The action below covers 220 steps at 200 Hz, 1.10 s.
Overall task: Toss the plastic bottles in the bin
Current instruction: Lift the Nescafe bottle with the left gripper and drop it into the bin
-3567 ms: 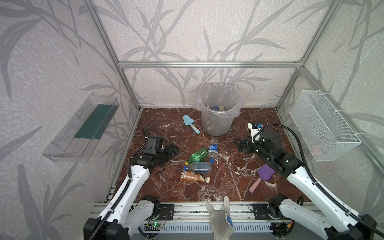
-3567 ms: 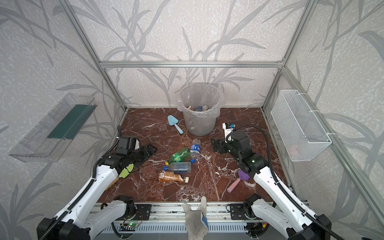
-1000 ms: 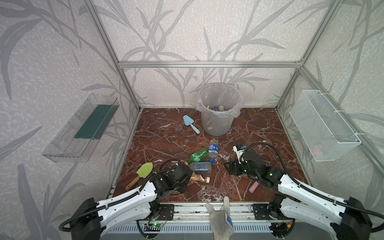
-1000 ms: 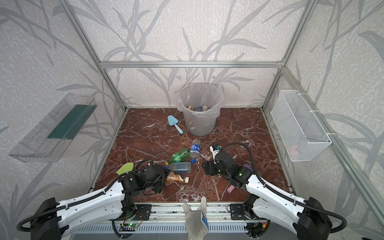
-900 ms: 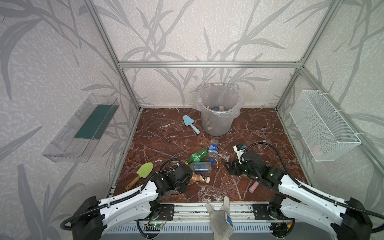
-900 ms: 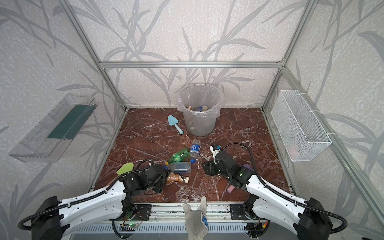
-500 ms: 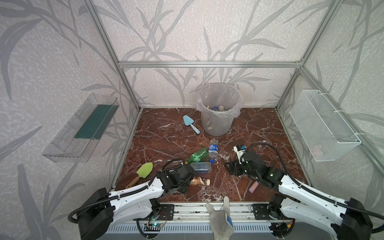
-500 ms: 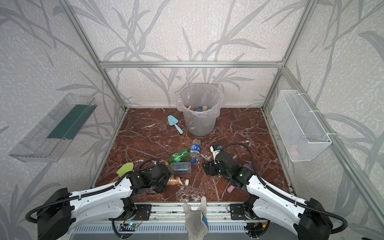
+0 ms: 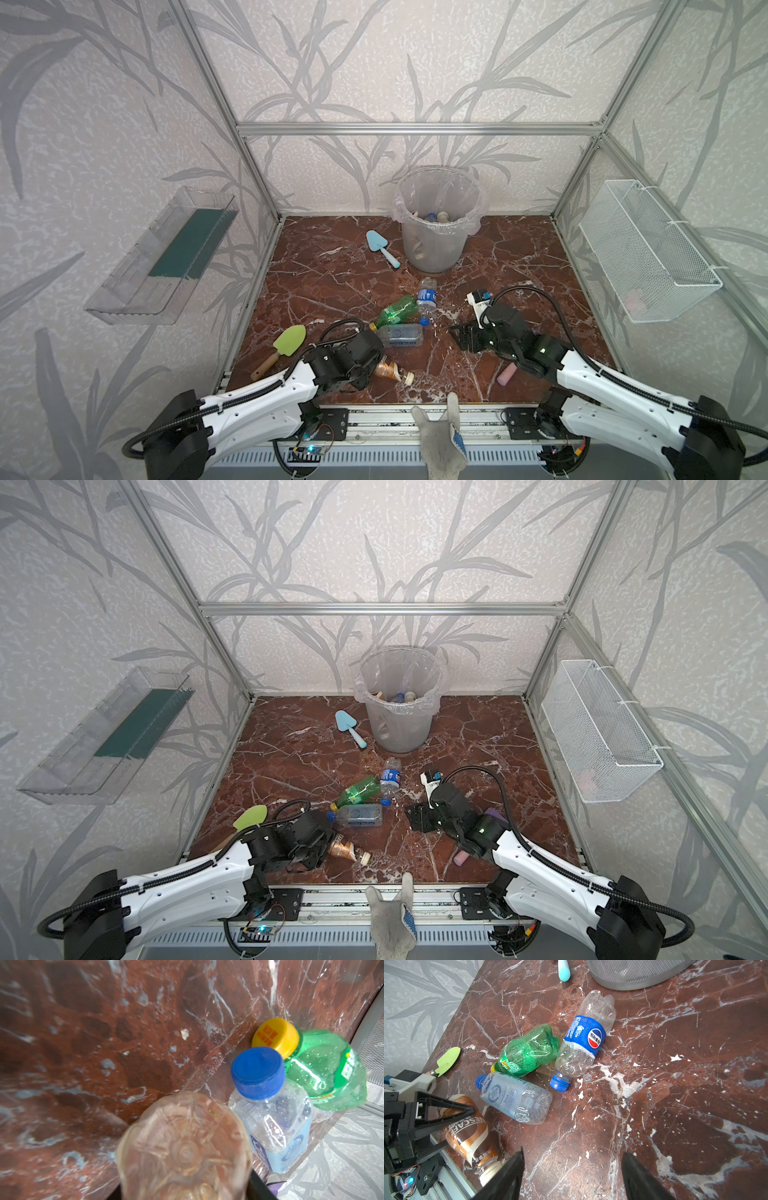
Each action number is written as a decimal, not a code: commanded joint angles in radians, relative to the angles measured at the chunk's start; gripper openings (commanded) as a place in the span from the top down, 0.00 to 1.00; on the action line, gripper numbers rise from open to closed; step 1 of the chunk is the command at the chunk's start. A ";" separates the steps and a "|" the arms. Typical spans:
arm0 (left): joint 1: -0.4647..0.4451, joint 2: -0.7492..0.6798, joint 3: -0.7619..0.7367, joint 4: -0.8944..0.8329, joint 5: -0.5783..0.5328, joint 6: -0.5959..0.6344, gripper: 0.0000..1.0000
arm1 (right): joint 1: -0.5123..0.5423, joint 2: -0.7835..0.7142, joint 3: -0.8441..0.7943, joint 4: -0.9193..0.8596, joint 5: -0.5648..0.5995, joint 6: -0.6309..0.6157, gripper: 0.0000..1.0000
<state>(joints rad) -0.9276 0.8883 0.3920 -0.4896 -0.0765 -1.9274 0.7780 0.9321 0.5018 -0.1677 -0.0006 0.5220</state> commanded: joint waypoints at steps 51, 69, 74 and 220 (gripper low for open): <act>-0.001 -0.240 -0.058 -0.185 -0.112 0.105 0.55 | 0.006 0.023 -0.001 0.028 -0.002 -0.011 0.27; 0.001 -0.297 -0.068 -0.200 -0.136 0.147 0.58 | 0.006 0.025 0.000 0.025 -0.001 -0.010 0.27; 0.002 -0.309 -0.067 -0.201 -0.140 0.161 0.58 | 0.006 0.025 -0.003 0.024 -0.002 -0.010 0.27; 0.309 0.041 0.495 0.020 0.038 0.908 0.56 | 0.004 -0.142 -0.031 -0.132 0.087 -0.028 0.27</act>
<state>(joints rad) -0.6872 0.8043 0.7097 -0.5686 -0.1379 -1.2407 0.7780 0.8387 0.4831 -0.2424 0.0448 0.5095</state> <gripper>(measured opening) 0.504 0.730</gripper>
